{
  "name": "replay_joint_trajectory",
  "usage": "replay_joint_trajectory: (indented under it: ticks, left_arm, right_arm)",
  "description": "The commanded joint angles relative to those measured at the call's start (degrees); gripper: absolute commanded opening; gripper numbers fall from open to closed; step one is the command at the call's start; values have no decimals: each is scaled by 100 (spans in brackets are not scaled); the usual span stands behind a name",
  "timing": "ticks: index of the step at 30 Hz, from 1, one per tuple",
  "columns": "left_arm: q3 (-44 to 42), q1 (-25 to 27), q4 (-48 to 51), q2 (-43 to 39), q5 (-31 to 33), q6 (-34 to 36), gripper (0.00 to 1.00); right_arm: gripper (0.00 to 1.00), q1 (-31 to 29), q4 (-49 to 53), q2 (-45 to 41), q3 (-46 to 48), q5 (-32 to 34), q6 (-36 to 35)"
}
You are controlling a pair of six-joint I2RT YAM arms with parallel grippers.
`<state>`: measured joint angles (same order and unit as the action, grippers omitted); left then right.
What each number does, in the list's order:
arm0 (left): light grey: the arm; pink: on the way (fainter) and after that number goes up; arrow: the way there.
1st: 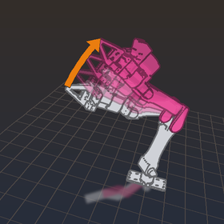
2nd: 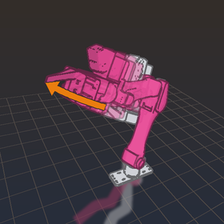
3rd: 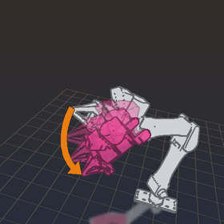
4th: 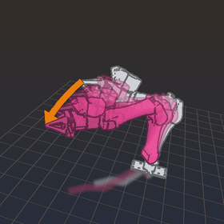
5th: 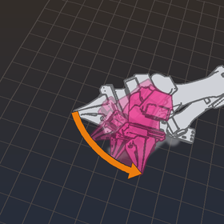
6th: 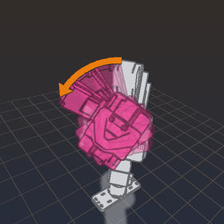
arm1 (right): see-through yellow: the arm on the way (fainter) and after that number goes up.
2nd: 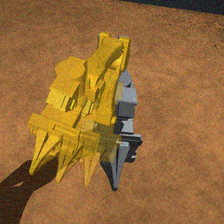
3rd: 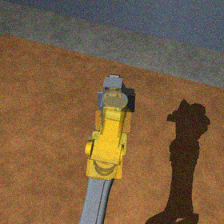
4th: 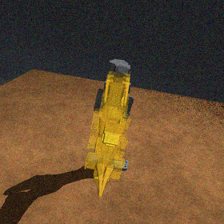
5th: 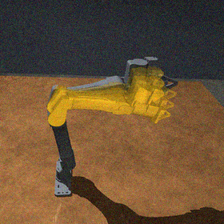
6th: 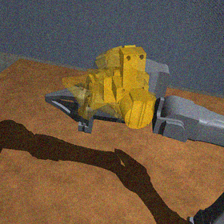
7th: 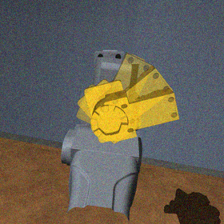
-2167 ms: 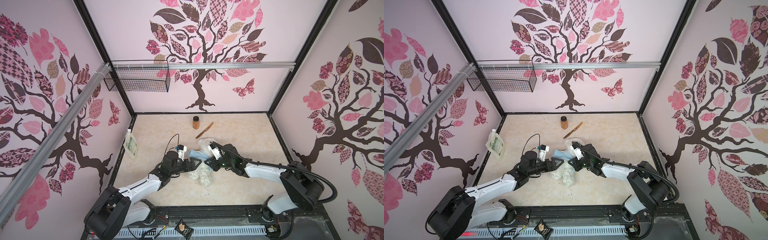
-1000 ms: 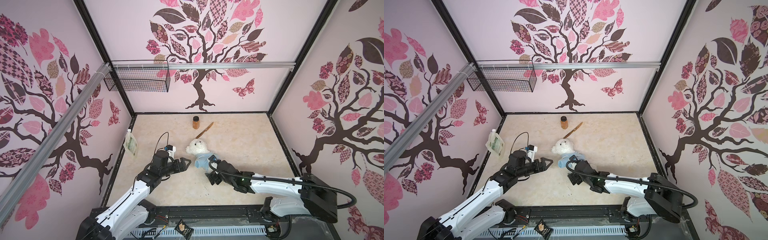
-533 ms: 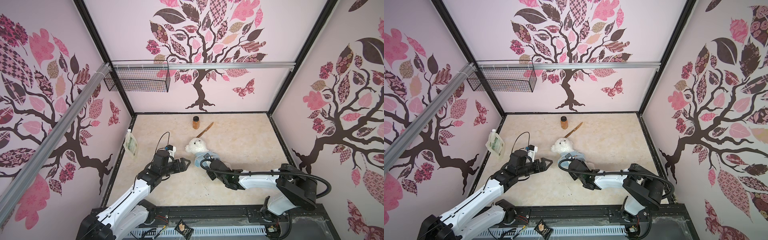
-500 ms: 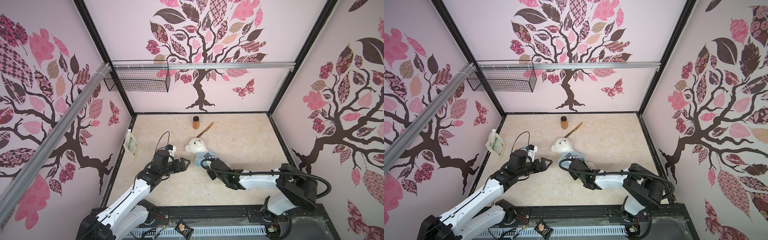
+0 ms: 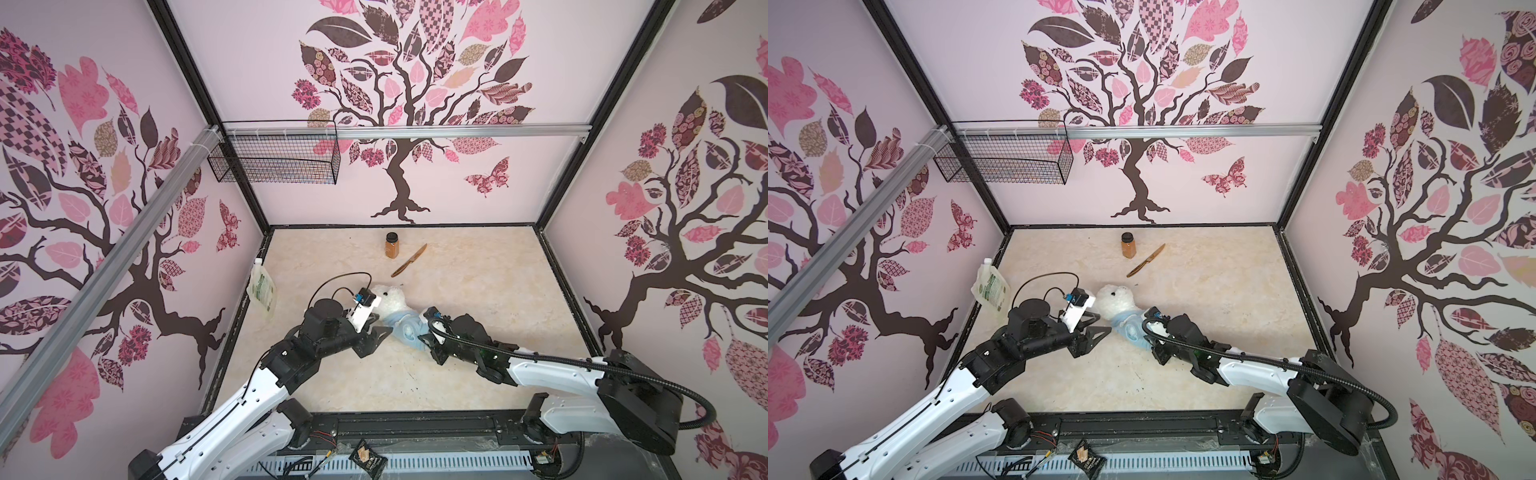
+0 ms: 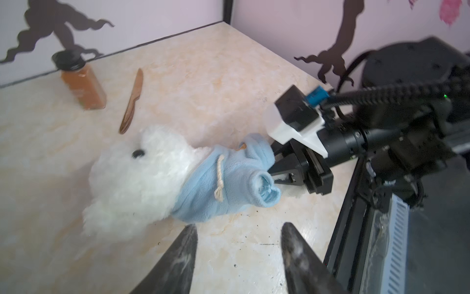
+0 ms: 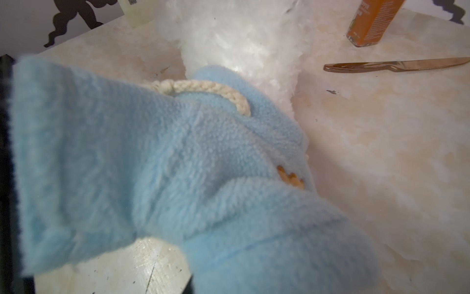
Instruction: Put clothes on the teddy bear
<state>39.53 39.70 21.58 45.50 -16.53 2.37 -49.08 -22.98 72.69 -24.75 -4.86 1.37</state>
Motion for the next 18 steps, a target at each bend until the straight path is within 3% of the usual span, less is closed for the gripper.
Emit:
replay_joint_trajectory:
  ticks: [1, 8, 18]
  left_arm:
    - [134, 81, 155, 60, -376, 1595, 50]
    - [444, 159, 193, 504, -862, 2280, 26]
    - [820, 878, 490, 1343, -302, 3029, 20]
  right_arm:
    - [12, 21, -162, -161, -230, -675, 259]
    - [12, 26, -333, 213, -350, -1136, 651]
    - [12, 29, -460, 456, -434, -1210, 811]
